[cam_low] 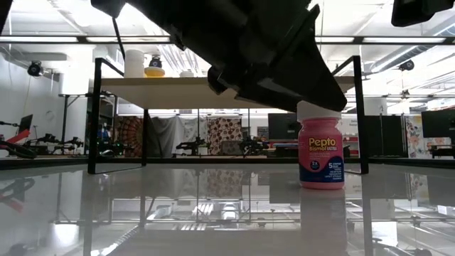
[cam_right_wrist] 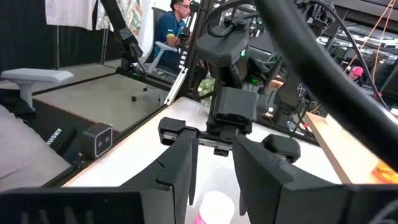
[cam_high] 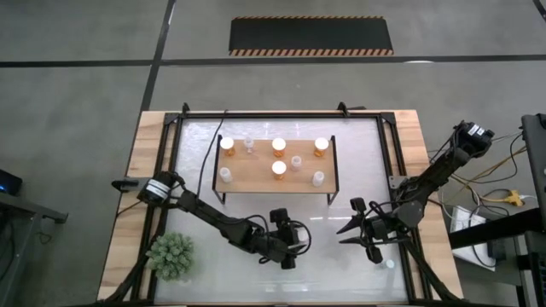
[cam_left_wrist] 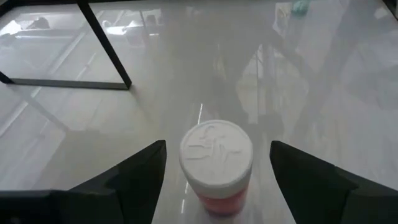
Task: Pick and place medicine bottles onto shelf by color
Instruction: Put the pink pill bottle on the shelf
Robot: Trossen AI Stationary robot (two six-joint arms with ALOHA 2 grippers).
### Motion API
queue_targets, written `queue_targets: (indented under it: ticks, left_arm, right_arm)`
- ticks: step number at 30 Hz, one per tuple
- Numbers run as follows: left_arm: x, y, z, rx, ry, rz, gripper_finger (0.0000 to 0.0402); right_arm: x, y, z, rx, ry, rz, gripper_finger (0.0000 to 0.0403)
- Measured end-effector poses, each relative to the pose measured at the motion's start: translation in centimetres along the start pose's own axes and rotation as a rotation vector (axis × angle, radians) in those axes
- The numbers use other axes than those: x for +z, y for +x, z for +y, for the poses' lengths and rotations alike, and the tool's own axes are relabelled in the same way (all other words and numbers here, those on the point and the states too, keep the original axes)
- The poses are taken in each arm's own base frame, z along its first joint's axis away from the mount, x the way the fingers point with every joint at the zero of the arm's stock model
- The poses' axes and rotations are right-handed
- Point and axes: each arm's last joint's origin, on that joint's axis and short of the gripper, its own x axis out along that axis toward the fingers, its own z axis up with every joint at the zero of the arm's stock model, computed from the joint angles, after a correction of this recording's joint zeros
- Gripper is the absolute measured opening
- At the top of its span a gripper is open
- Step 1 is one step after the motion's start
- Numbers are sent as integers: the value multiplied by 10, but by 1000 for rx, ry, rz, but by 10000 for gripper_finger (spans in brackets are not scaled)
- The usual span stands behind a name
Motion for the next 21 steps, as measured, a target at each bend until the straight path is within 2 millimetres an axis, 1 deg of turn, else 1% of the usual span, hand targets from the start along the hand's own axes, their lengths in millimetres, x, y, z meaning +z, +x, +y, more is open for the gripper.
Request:
queue_targets:
  ticks: [6,9,14,21]
  left_arm:
    - [-5,1,1,-9,-15,-20,269]
    - [-3,1,1,-14,-32,-45,261]
    - [-8,2,3,-9,-20,-25,228]
    - [-7,2,2,-11,-24,-30,175]
  right_arm:
    - [0,0,0,0,0,0,109]
    - [0,0,0,0,2,0,109]
    - [0,0,0,0,2,1,109]
    - [-1,0,0,1,0,6,109]
